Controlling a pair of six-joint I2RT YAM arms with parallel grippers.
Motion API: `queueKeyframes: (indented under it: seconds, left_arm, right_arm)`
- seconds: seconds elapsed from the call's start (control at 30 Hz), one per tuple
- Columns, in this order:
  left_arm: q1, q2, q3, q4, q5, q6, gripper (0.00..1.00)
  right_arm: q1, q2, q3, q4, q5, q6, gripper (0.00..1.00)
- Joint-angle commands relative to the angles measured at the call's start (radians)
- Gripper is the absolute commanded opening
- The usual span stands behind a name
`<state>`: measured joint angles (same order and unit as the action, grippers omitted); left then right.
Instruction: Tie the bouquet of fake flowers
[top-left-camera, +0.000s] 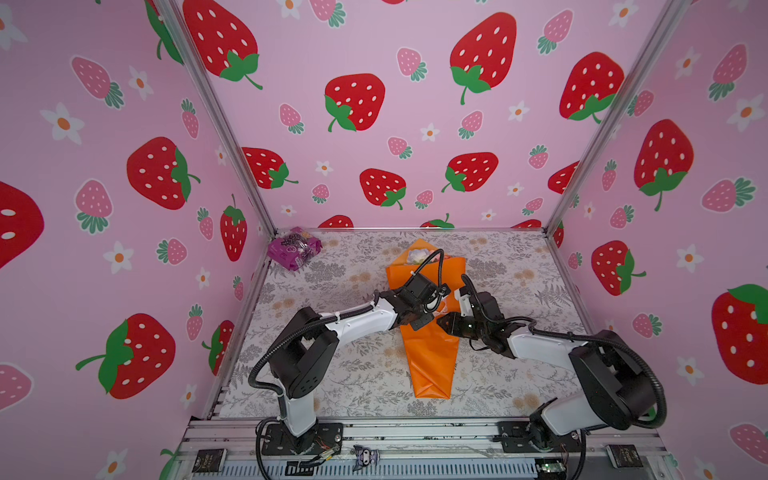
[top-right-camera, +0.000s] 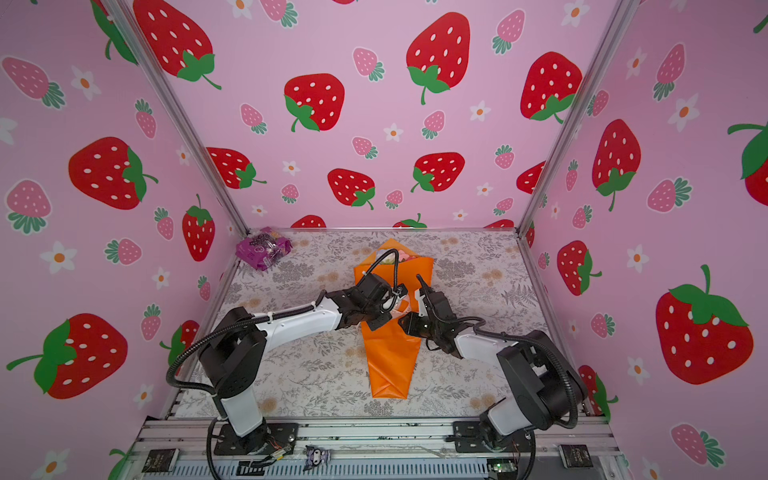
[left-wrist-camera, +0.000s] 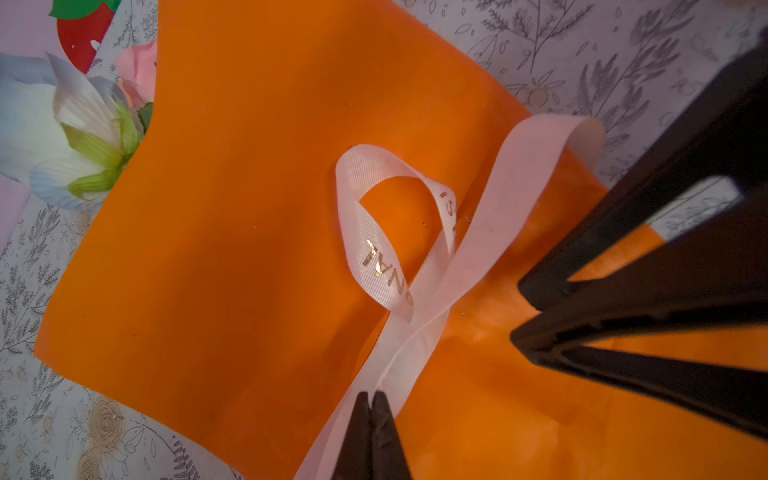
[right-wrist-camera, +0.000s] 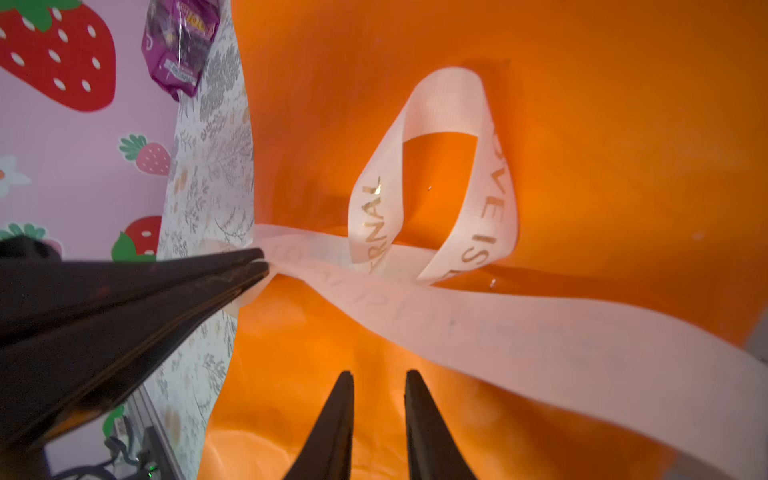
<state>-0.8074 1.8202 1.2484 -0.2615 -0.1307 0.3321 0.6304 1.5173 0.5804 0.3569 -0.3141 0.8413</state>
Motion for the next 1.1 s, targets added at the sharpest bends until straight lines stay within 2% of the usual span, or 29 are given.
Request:
queueKeyframes:
  seconds: [0.0, 0.13, 0.53, 0.83, 1.07]
  left_arm:
    - [0.008, -0.009, 0.036, -0.015, 0.001, -0.017, 0.0]
    - [0.01, -0.009, 0.033, -0.015, 0.006, -0.025, 0.0]
    - [0.014, -0.007, 0.032, -0.013, 0.023, -0.036, 0.0]
    - [0.014, -0.007, 0.031, -0.016, 0.032, -0.041, 0.0]
    - [0.014, -0.004, 0.031, -0.017, 0.036, -0.045, 0.0]
  right_arm:
    - [0.016, 0.037, -0.007, 0.173, 0.064, 0.135, 0.27]
    - [0.02, 0.07, -0.025, 0.228, 0.141, 0.205, 0.3]
    - [0.05, 0.112, -0.041, 0.287, 0.28, 0.27, 0.3]
    - [0.062, 0.16, -0.008, 0.302, 0.313, 0.294, 0.3]
    - [0.07, 0.183, -0.013, 0.382, 0.289, 0.319, 0.31]
